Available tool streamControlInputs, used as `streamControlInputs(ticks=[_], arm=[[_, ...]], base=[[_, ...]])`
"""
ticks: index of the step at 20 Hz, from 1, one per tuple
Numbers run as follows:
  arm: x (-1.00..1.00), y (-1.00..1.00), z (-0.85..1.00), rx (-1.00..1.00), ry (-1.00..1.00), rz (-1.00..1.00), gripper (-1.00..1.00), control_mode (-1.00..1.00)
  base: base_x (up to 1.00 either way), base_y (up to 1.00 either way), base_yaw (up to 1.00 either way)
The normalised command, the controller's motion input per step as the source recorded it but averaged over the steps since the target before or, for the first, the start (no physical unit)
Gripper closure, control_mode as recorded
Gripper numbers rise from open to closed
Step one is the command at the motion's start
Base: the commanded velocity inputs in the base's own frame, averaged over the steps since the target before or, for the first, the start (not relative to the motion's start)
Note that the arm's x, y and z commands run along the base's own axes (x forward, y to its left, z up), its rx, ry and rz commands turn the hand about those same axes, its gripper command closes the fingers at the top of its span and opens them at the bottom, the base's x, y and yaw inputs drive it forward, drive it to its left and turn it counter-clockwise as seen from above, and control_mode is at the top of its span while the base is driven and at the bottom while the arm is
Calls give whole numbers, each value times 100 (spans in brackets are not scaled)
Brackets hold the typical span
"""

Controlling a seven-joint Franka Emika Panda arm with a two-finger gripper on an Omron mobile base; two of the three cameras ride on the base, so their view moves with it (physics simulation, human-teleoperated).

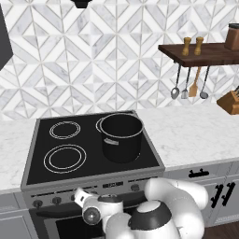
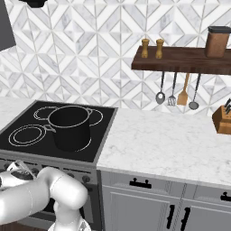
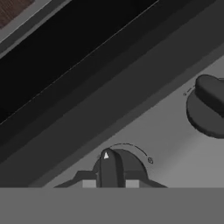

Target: Turn off the front right burner of the stove.

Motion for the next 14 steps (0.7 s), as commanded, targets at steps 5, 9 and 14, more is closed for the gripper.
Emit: streamControlInputs(ticks=[5,9,14], arm=[[1,-16,-4,57,-7,-33,100,-100],[11,-4,0,58,-2,-39,100,-100],[3,-6,0,60,0,-42,100,-100]], base=[[0,0,0],[0,0,0],[0,0,0]])
